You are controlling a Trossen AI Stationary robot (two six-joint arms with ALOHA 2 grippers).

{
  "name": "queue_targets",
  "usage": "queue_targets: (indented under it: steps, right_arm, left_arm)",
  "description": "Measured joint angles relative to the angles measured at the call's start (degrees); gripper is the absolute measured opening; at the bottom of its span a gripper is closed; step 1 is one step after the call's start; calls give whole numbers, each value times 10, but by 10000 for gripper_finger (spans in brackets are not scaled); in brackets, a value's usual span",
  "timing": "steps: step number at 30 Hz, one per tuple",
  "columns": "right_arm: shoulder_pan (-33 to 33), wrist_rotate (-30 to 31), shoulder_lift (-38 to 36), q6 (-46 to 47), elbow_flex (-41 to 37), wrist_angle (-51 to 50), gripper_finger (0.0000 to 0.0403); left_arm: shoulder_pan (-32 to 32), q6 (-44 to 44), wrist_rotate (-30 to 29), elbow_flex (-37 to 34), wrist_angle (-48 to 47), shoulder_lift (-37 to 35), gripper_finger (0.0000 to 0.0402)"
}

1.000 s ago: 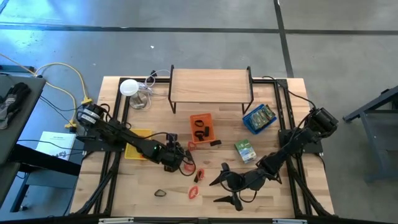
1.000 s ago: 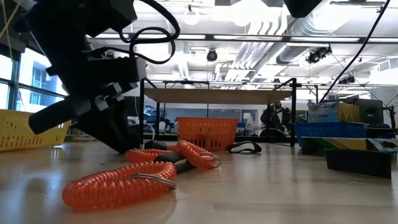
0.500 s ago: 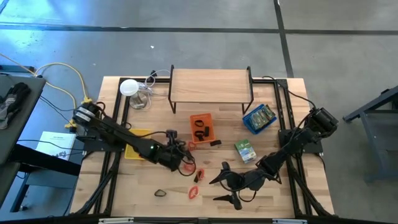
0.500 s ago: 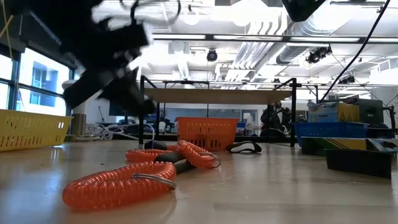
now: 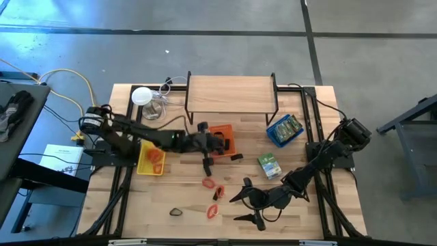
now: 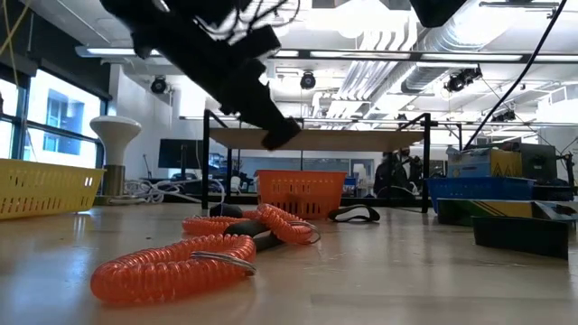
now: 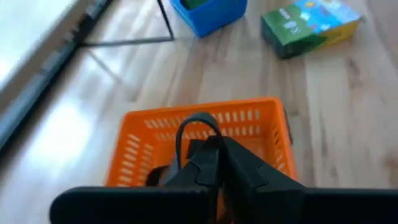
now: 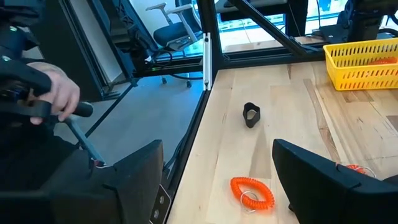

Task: Pick & Place Office Desk Supplies
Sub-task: Put the black rubber band into the orange bin, then put the orange spring key chain into the yellow bin

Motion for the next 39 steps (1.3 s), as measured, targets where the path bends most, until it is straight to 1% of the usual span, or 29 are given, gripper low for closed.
queue_targets:
  steps: [2, 5, 9, 12, 15, 20, 23, 26, 31, 37, 39]
  right_arm:
    - [0, 0, 0, 0, 0, -2, 290]
    - [0, -1, 0, 0, 0, -4, 290]
    - [0, -2, 7, 0, 0, 1, 290]
    - [0, -2, 24, -3, 0, 13, 290]
    - [-5, -3, 44, -3, 0, 33, 290]
    - [-9, -4, 57, -2, 0, 52, 290]
    - [-9, -4, 57, -2, 0, 53, 290]
    - [-9, -4, 57, -2, 0, 54, 290]
    - [-9, -4, 57, -2, 0, 51, 290]
    - [-7, -7, 57, -2, 0, 51, 290]
    - [-7, -11, 57, -1, 0, 51, 290]
  left_arm:
    - [22, -29, 33, 0, 8, 8, 12]
    - [43, -51, 54, 0, 18, 22, 13]
    - [56, -52, 69, 0, 20, 38, 14]
    - [51, -43, 75, 0, 23, 45, 26]
    - [45, -40, 74, -1, 20, 47, 53]
    - [32, -37, 71, 0, 37, 53, 113]
    - [23, -14, 49, 0, 46, 53, 140]
    - [5, 16, 12, 0, 41, 48, 153]
    - [-49, 72, -39, 0, 41, 29, 156]
    - [-139, 68, -46, 0, -5, -2, 157]
    - [-169, 52, -44, 0, -25, -8, 157]
